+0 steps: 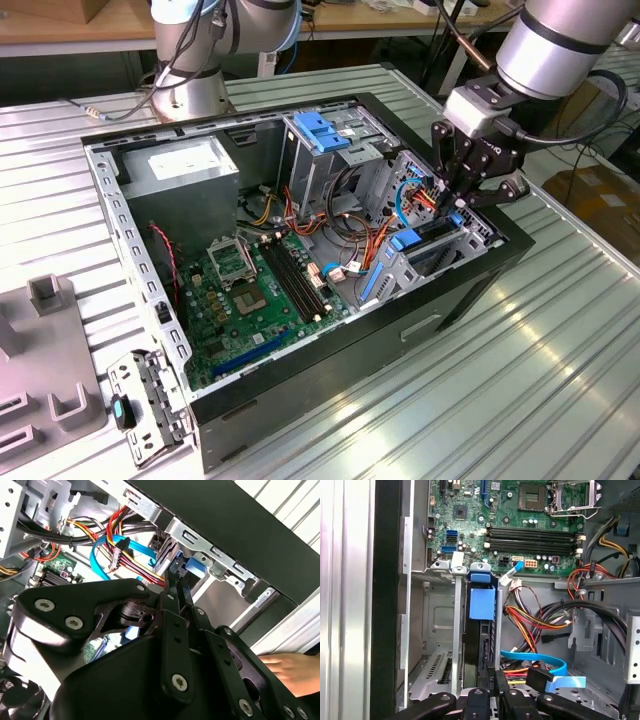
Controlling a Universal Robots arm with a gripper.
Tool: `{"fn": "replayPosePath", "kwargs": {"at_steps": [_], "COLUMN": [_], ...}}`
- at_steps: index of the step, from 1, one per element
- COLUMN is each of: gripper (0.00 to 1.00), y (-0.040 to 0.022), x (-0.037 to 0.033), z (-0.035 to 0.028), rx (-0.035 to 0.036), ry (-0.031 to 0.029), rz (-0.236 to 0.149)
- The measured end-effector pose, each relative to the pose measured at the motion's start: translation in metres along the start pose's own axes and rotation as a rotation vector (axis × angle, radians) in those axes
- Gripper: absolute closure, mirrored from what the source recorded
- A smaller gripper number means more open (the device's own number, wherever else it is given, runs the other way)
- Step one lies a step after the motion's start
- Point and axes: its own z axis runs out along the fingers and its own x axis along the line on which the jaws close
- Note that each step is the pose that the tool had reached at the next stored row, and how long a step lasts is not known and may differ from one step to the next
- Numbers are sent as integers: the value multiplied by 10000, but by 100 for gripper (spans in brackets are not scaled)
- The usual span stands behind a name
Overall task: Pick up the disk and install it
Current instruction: 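Insert the first disk wire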
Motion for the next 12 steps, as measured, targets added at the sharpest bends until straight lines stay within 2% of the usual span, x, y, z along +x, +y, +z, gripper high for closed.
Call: {"fn": "replayPosePath", "kwargs": {"at_steps": [2,6,12], "gripper": [83,83,83], "y": [3,6,8], "x": [10,20,22], "z": [5,8,15], "rx": [-5,-7,-1], "ry": [-7,-8,1], "rz": [-192,-222,20]}}
